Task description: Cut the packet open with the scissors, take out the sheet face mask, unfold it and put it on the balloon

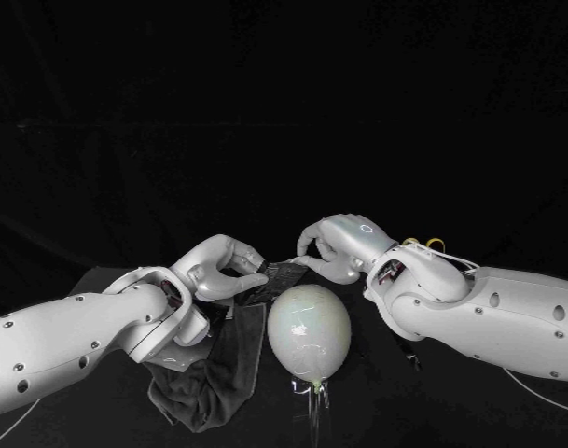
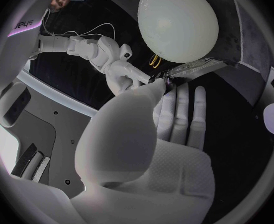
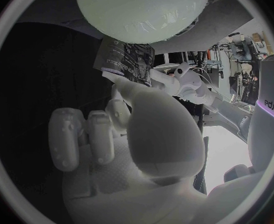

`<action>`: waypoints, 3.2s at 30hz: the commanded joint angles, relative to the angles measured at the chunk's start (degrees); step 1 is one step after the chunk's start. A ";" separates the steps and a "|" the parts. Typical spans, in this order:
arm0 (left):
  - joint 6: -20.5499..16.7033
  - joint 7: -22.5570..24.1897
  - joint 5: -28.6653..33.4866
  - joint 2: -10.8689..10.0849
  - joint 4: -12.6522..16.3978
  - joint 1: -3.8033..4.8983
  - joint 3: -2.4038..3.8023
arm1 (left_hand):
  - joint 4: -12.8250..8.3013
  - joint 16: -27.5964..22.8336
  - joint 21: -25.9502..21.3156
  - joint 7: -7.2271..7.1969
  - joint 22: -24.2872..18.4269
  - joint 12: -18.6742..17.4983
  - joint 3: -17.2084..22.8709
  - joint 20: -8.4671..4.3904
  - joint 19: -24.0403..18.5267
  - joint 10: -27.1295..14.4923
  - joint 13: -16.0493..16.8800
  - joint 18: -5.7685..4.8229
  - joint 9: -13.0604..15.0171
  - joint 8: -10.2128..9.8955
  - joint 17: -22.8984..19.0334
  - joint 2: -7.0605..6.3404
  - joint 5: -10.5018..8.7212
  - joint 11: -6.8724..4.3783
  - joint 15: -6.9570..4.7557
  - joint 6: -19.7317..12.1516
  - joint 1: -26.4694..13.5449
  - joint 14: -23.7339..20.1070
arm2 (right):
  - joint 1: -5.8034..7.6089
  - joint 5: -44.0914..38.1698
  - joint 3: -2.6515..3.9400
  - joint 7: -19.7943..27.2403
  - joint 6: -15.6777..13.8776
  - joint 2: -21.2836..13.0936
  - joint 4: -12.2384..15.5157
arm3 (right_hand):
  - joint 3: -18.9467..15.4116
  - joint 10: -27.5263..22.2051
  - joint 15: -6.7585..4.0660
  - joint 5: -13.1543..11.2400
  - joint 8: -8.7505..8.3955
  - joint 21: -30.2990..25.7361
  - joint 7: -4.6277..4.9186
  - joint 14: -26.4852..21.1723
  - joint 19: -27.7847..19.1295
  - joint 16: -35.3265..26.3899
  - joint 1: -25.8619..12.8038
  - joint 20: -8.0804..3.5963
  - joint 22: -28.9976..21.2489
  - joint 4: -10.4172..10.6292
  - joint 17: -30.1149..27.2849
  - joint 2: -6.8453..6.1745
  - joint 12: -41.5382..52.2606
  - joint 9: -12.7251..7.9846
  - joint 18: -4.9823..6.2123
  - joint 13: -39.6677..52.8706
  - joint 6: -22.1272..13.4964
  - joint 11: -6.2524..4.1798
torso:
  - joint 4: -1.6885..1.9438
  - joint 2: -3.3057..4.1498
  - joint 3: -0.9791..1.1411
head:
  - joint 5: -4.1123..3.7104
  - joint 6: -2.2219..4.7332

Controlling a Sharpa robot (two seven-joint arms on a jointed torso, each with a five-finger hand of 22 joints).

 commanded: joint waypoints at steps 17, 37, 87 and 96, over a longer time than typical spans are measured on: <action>0.09 0.43 0.30 0.04 0.22 0.11 0.07 | -0.10 0.28 0.34 0.15 0.05 0.33 0.32 0.09 -0.41 0.39 -0.03 0.90 3.43 0.10 -0.05 0.45 0.25 0.05 0.10 0.39 0.00 0.04 | -0.04 -1.27 0.02 0.48 1.73 0.32 -0.03 | 1.46 3.79 -1.53 0.12 3.17 2.60 -1.28 6.16 5.12 0.42 0.43 -1.45 14.45 -0.51 15.05 0.96 5.59 1.77 -1.20 5.40 0.67 -1.53 | 0.02 -0.01 0.02 | -0.22 -0.04; 0.13 0.42 0.31 0.04 0.21 0.12 0.07 | -0.10 0.28 0.34 0.15 0.05 0.33 0.32 0.09 -0.41 0.39 -0.03 0.90 3.43 0.10 -0.05 0.45 0.25 0.05 0.10 0.39 0.00 0.04 | -0.25 -0.71 0.02 -0.51 1.25 0.47 0.10 | -0.79 0.92 -0.97 0.10 1.76 2.35 -0.18 6.16 4.98 0.42 -3.69 -1.32 14.36 1.58 15.05 -2.56 0.95 1.08 -1.15 2.73 -2.79 -0.66 | 0.00 0.00 0.03 | -0.17 0.00; 0.67 -0.17 0.31 0.00 -0.21 0.12 0.07 | -0.37 0.34 0.56 0.16 0.19 0.32 0.69 0.15 -0.62 0.43 0.00 0.92 3.71 0.23 -0.08 0.40 0.24 0.05 0.10 0.28 -0.39 0.05 | -0.86 2.88 0.22 4.37 -7.68 -2.17 2.70 | 2.19 5.54 -2.13 0.13 5.08 4.62 -2.18 6.16 6.11 0.42 -2.85 -2.03 15.06 3.12 15.05 4.31 7.90 2.36 -1.67 6.83 0.99 -2.28 | -0.05 -0.04 0.04 | 0.07 0.00; 0.74 -0.27 0.32 0.06 -0.52 0.12 0.07 | -0.37 0.34 0.56 0.16 0.19 0.32 0.69 0.15 -0.62 0.43 0.00 0.92 3.71 0.23 -0.08 0.40 0.24 0.05 0.10 0.28 -0.39 0.05 | -0.61 6.78 0.62 5.63 -8.42 -3.94 4.05 | 2.22 5.37 -2.16 0.13 5.09 4.62 -2.19 6.16 6.11 0.42 -2.84 -2.04 15.06 3.09 15.05 4.32 7.53 2.37 -1.67 6.59 0.97 -2.29 | -0.05 -0.02 0.03 | -0.01 0.23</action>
